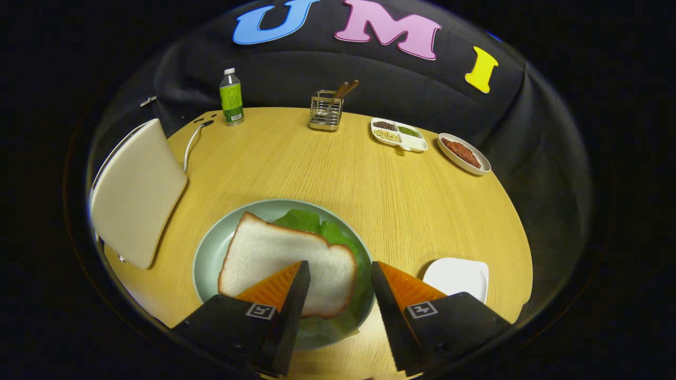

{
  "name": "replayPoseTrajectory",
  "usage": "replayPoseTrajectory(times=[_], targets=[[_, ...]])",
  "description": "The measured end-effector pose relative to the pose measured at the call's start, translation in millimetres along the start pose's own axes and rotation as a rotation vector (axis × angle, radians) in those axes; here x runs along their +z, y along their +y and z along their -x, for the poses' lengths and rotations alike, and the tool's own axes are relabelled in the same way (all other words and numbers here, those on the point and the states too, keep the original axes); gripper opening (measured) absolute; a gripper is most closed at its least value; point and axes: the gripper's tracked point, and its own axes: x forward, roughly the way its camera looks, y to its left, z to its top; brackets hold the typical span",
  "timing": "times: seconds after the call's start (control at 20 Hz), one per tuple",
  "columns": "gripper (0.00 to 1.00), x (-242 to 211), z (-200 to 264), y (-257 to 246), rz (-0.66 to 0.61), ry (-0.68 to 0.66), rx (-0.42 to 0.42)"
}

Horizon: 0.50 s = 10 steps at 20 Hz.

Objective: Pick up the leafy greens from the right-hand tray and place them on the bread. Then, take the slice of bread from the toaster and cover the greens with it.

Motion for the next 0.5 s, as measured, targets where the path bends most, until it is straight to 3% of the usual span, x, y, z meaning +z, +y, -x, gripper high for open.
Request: replayPoseTrajectory(times=[0.05, 0.15, 0.5], targets=[[0.88, 1.9, 2.9, -1.9, -0.005, -0.009, 0.003], [0.96, 9.7, 9.1, -5.9, -0.025, -0.042, 0.010], [0.98, 57.2, 61.0, -25.9, -0.067, -0.217, 0.044]])
